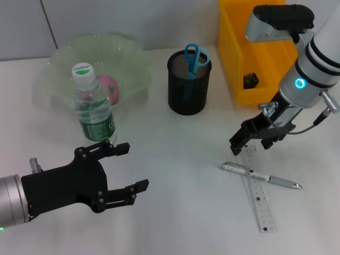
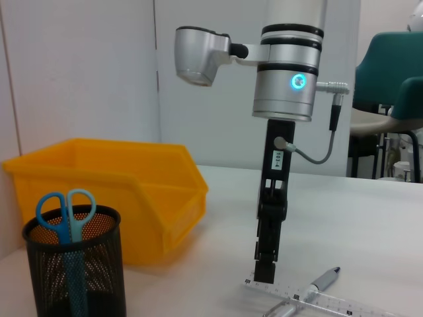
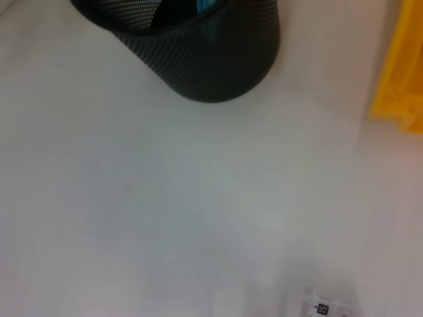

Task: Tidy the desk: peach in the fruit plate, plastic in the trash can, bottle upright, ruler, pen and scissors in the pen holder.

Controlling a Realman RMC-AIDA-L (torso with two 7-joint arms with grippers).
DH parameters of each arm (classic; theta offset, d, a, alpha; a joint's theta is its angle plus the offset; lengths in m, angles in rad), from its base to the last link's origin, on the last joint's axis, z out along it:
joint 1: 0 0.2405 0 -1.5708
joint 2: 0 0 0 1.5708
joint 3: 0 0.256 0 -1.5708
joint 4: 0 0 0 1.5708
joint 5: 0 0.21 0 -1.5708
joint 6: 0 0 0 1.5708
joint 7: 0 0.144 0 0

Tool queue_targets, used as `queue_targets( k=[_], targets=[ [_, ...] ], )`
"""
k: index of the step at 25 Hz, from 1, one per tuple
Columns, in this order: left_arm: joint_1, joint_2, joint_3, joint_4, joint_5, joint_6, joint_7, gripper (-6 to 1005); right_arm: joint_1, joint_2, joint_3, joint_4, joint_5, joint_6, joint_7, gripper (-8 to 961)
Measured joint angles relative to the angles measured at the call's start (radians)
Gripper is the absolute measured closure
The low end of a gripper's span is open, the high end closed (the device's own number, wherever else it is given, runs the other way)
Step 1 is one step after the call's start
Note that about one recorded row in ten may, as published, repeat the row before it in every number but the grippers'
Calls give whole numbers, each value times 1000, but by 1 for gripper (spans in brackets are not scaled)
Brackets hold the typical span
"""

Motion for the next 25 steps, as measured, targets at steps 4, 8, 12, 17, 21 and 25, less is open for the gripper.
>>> queue_targets(
  k=[4,8,12,17,21,25],
  targets=[
    [0,1,-15,1,2,14,0,168,1,-1,5,24,-4,29,0,154],
    [0,2,-27,1,2,31,-1,168,4,-4,3,63,-7,63,0,154],
    [0,2,-28,3,2,37,-6,168,5,-5,-2,66,-9,68,0,155],
    [0,2,-30,4,2,41,-6,169,5,-5,-5,85,-11,87,0,155],
    [0,2,-38,4,2,47,-7,169,5,-5,-7,93,-13,94,0,155],
    [0,2,-38,4,2,50,-7,169,5,-5,-11,95,-13,99,0,156]
  ],
)
